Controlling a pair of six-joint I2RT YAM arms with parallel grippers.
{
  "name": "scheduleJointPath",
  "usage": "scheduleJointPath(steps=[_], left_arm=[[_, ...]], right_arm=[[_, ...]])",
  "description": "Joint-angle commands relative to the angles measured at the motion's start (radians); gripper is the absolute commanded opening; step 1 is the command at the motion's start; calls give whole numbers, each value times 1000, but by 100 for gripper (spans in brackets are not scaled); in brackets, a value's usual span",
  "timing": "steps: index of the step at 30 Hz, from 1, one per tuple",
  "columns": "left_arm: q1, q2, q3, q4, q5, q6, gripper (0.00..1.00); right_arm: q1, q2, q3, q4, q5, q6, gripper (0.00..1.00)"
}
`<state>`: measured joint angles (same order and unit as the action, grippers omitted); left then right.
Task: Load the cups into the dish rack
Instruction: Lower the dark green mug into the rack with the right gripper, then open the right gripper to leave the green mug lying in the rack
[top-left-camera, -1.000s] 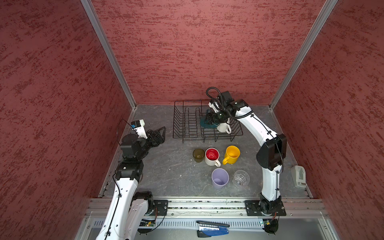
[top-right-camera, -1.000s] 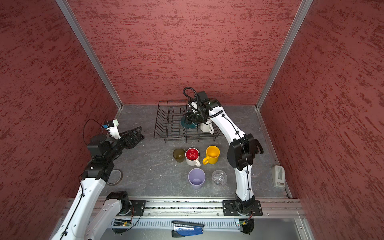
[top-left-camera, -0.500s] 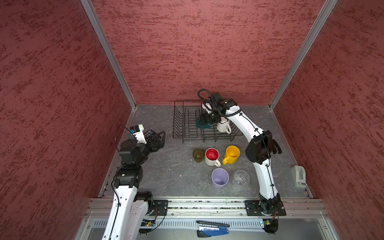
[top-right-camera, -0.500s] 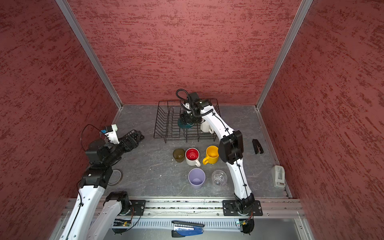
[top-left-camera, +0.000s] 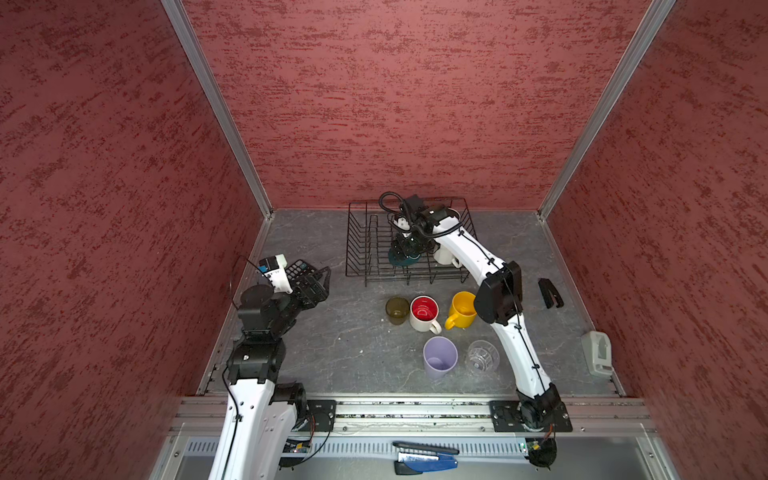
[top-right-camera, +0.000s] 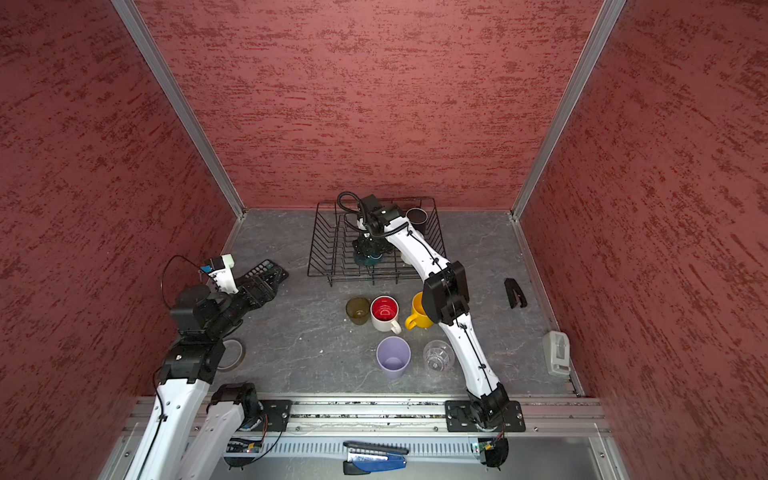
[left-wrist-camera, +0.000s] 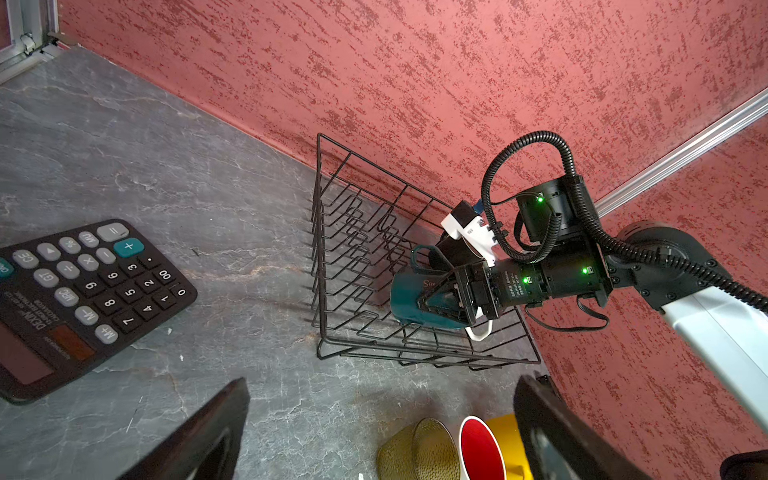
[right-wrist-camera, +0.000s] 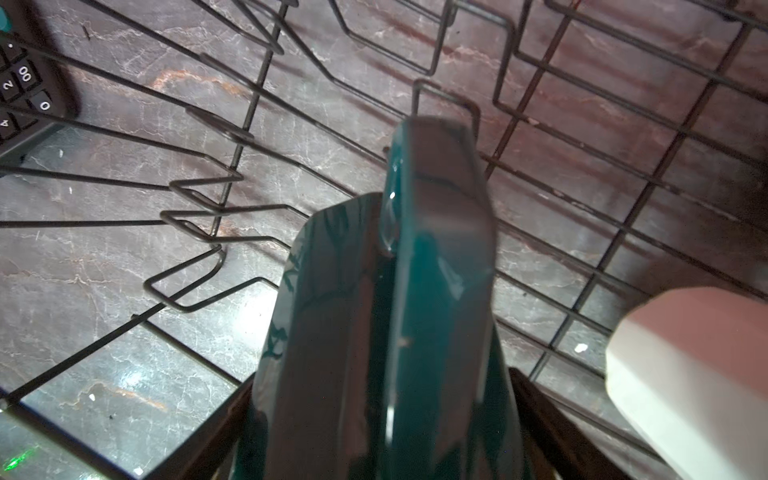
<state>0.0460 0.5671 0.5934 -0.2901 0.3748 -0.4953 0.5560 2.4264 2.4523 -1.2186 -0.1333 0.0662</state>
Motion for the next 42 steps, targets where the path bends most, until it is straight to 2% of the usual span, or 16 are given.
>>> scheduleJointPath(steps=[1, 8, 13, 16, 27, 42], left_arm=[[9, -16, -16, -10, 13, -23, 100], [8, -49, -32, -42, 13, -51, 100], [8, -80, -40, -66, 12, -63, 100], [7, -93, -42, -85, 9, -62, 100], [7, -109, -45, -121, 19, -68, 99], [6, -108, -50, -115, 23, -71, 99]], right_arm=[[11, 12, 64, -3, 26, -11, 47], [13, 41, 86, 10, 15, -8, 67], [12, 30, 89, 32, -5, -6, 91], [12, 18, 88, 46, -15, -2, 99], [13, -18, 88, 64, -25, 6, 99], [13, -77, 61, 93, 26, 76, 99]])
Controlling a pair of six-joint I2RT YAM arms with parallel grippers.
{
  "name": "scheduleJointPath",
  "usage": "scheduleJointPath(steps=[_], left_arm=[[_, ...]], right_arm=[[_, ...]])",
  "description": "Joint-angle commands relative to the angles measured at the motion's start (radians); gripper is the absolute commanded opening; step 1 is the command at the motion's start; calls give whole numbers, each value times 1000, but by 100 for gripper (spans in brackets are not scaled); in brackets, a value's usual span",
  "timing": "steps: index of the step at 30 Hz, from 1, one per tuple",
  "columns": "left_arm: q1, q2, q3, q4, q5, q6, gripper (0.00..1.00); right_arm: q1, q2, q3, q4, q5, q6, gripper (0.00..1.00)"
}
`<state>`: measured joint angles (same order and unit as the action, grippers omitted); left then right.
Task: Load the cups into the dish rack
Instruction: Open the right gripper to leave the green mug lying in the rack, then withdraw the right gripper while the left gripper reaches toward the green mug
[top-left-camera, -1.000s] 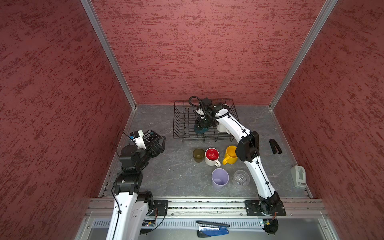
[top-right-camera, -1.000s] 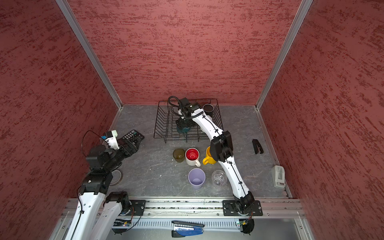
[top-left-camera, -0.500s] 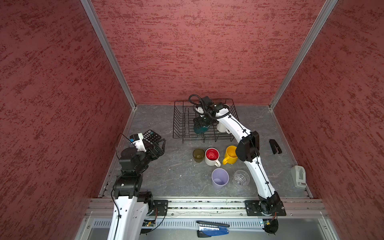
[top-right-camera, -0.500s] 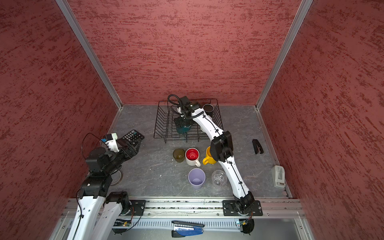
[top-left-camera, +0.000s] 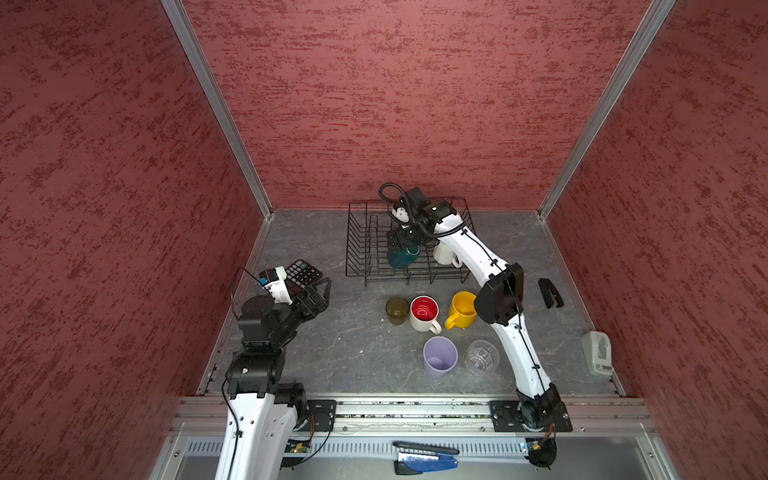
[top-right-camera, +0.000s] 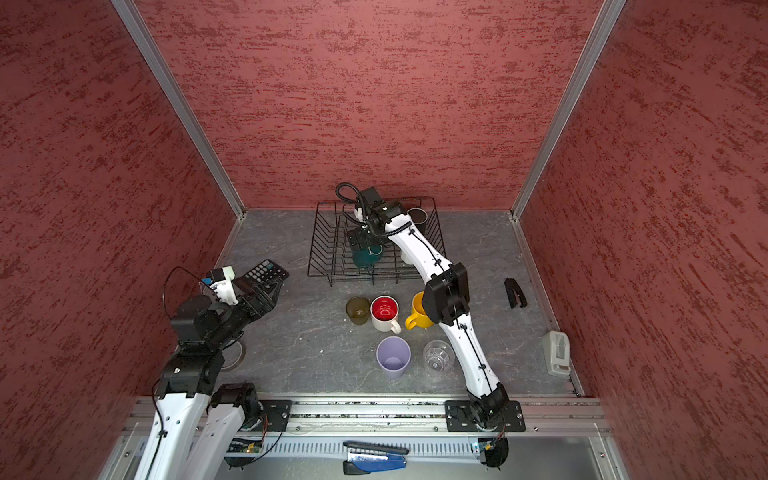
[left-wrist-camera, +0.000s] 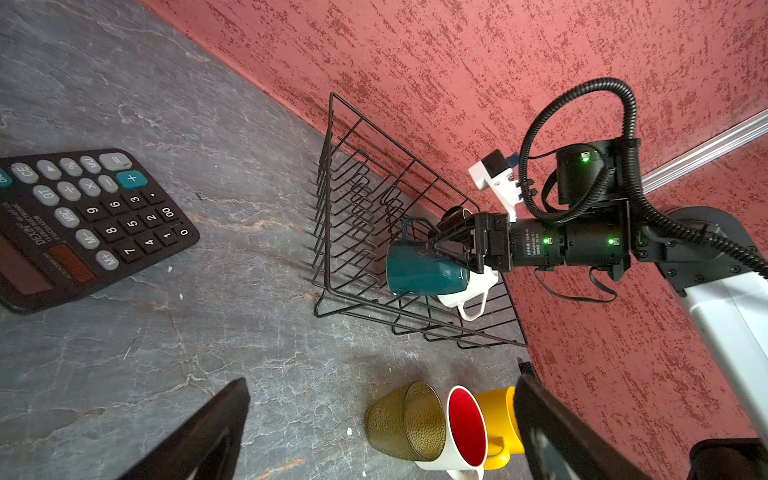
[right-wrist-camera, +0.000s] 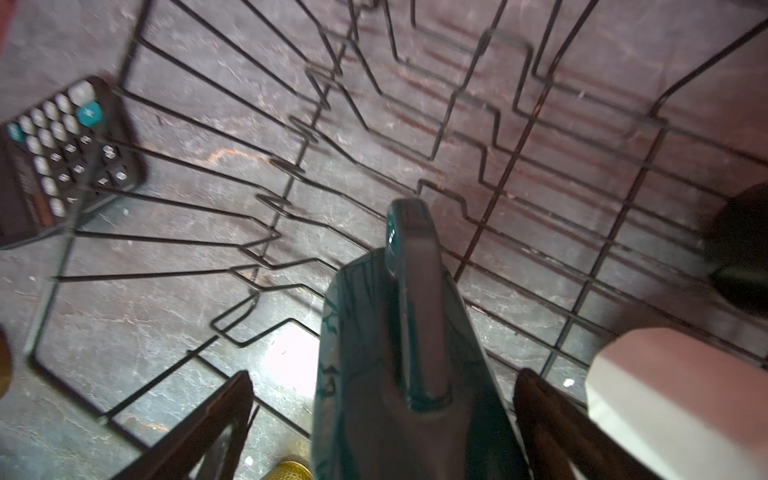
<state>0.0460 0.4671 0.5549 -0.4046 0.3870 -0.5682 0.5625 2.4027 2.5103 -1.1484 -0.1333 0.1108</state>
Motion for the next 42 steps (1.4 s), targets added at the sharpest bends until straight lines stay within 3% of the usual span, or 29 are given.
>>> scheduleJointPath(steps=[1, 11, 17, 21, 27, 30, 33, 39, 42], left_arm=[[6, -9, -12, 0, 12, 2, 99], [7, -18, -8, -4, 13, 4, 99], [6, -20, -12, 0, 14, 2, 99], [5, -18, -10, 5, 15, 2, 99], [5, -16, -5, 10, 5, -17, 99], [1, 11, 5, 53, 14, -31, 95], [-44, 146, 93, 39, 17, -32, 91], [-328, 531, 342, 61, -56, 27, 87], [-398, 752, 490, 65, -15, 30, 82]], right_arm=[[7, -59, -5, 28, 32, 35, 99], [-13, -265, -212, 183, 102, 70, 99], [-75, -412, -497, 341, 56, 111, 99], [-80, -422, -551, 349, 62, 101, 99], [-73, -380, -545, 312, 231, 64, 95], [-74, -403, -579, 332, 246, 64, 94], [-88, -477, -628, 366, 229, 72, 95], [-185, -695, -821, 491, 0, 152, 96], [-234, -805, -938, 544, -73, 181, 96]])
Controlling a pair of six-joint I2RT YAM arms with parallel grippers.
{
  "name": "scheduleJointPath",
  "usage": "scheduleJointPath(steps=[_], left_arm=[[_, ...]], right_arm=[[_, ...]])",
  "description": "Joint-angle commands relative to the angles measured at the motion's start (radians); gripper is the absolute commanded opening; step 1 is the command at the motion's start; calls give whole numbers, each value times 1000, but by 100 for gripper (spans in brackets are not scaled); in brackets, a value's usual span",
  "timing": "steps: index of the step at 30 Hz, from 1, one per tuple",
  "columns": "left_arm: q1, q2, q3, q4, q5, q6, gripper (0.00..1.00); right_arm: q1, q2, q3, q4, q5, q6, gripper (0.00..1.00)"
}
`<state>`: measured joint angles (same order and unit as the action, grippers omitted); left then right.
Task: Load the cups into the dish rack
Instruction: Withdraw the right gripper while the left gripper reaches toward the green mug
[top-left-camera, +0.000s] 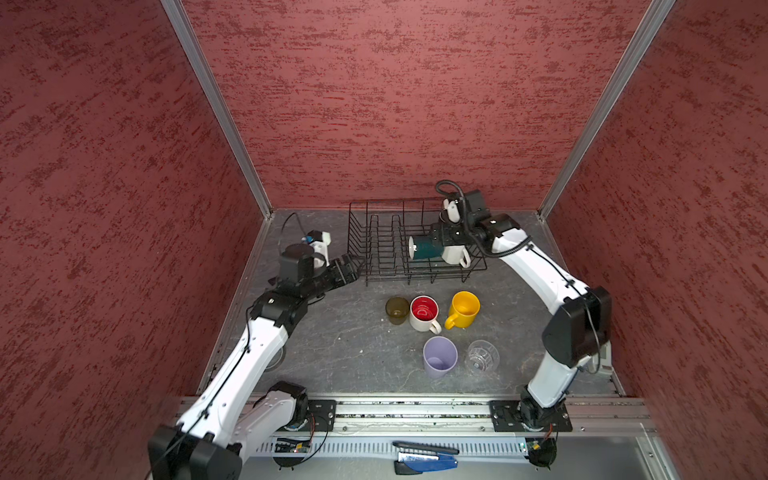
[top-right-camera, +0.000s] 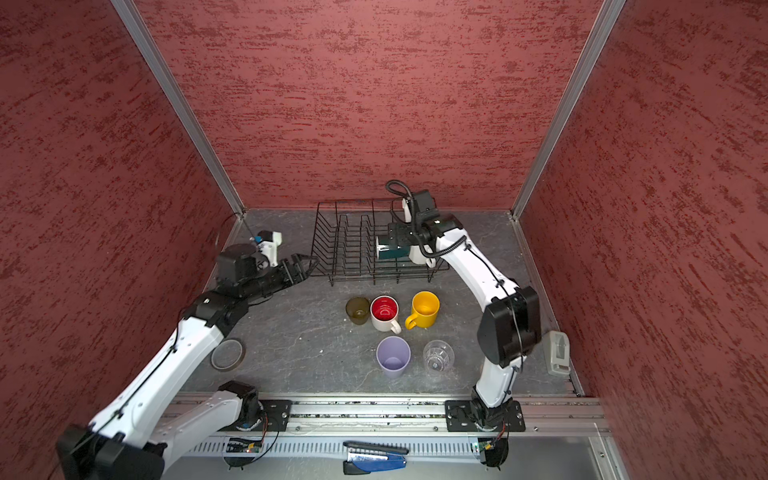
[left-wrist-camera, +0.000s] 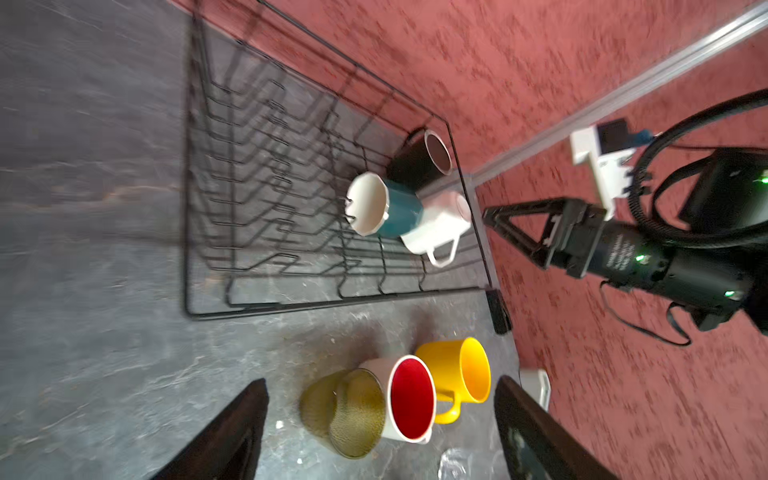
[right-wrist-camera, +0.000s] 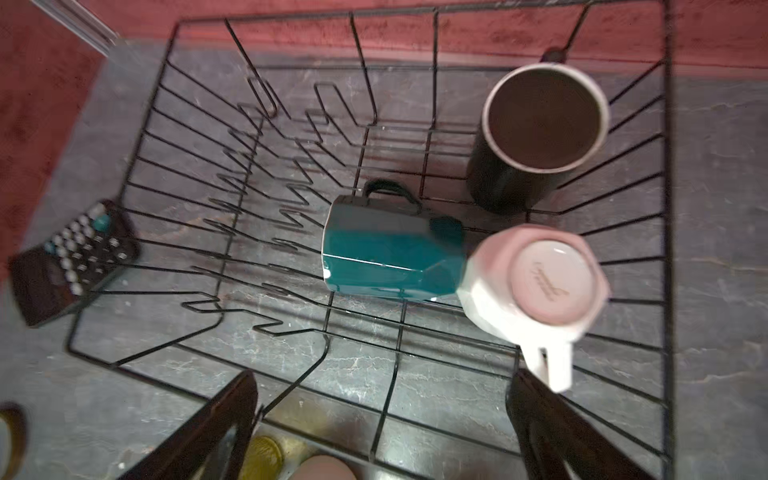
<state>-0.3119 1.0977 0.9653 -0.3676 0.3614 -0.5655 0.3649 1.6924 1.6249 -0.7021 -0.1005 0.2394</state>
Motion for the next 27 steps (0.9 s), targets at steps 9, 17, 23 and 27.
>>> scheduleJointPath(steps=[9, 17, 23, 27], left_arm=[[-115, 619, 441, 35, 127, -8, 70], [-149, 852, 594, 92, 128, -63, 65], [-166, 965, 677, 71, 79, -79, 64], [-167, 1021, 711, 86, 90, -108, 63]], right_arm=[[-144, -373, -320, 167, -192, 69, 97], [-156, -450, -393, 182, -275, 67, 97], [-158, -470, -402, 185, -290, 66, 97], [-157, -476, -411, 193, -306, 70, 97]])
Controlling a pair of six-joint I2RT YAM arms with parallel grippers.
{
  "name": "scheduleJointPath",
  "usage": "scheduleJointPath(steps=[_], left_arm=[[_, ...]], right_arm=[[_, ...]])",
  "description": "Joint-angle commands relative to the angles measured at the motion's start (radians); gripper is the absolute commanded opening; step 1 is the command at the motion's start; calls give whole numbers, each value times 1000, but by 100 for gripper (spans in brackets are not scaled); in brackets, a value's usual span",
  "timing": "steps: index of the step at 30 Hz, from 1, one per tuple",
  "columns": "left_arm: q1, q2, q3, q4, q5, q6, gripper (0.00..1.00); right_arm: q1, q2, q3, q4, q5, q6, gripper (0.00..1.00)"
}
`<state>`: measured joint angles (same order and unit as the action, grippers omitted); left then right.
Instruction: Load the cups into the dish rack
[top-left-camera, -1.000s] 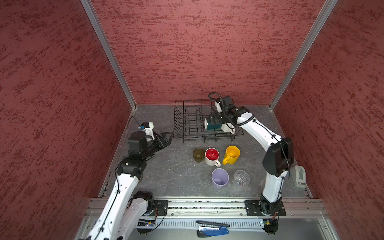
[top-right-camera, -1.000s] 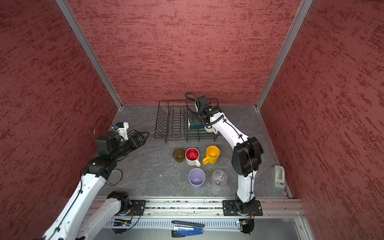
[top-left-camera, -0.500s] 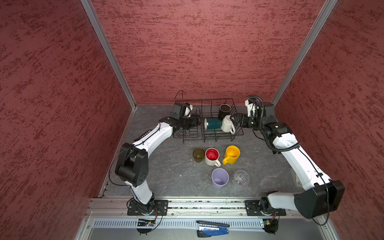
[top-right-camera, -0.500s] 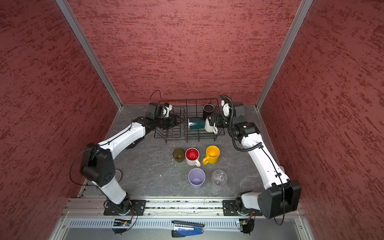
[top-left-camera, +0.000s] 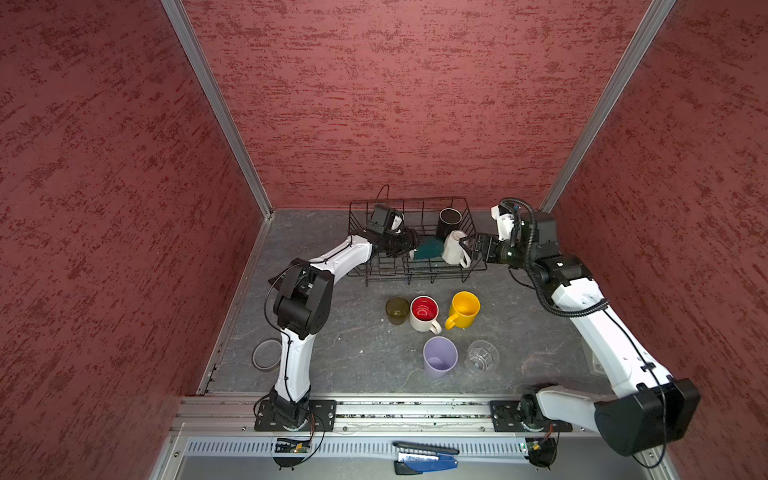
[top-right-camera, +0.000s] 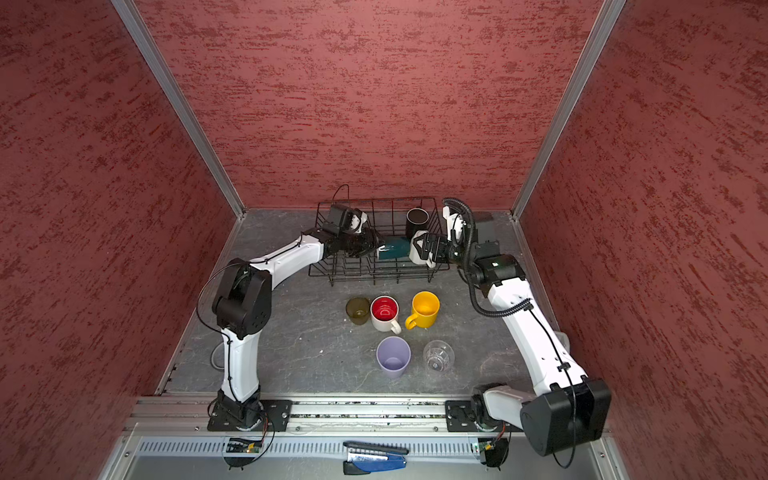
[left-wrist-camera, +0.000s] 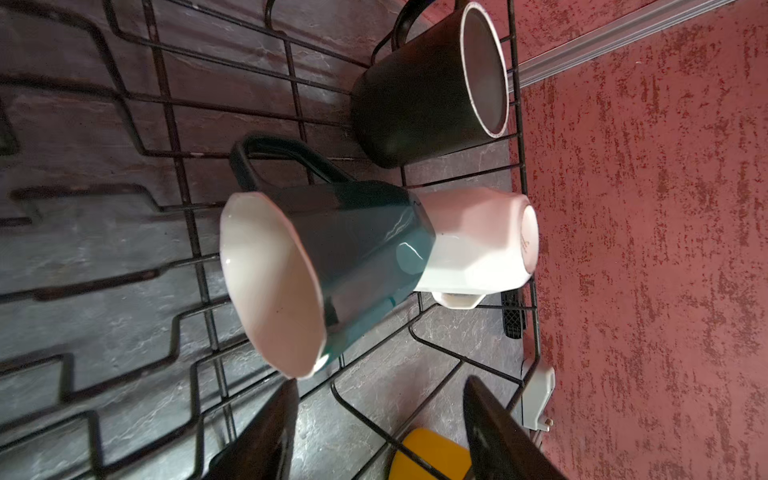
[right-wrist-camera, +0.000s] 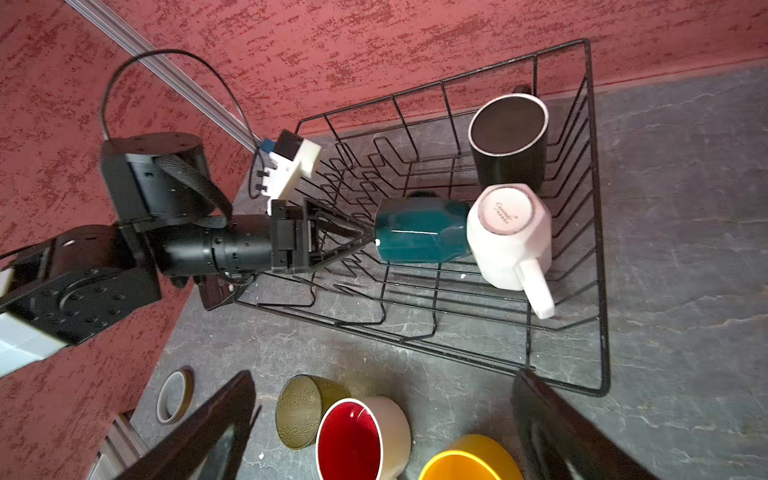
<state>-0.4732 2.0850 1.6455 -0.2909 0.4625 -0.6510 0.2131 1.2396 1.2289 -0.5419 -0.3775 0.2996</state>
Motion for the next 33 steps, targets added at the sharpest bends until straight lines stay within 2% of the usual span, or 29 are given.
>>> scheduleJointPath(steps=[1, 17, 33], left_arm=[[-7, 43, 36, 15, -9, -26, 63], [-8, 163, 20, 306, 92, -186, 54], [48, 117, -144, 621, 228, -387, 11]], right_arm=[[-5, -25, -16, 35, -32, 10, 97], [-6, -46, -86, 70, -75, 25, 97], [-6, -38, -115, 132, -129, 62, 97]])
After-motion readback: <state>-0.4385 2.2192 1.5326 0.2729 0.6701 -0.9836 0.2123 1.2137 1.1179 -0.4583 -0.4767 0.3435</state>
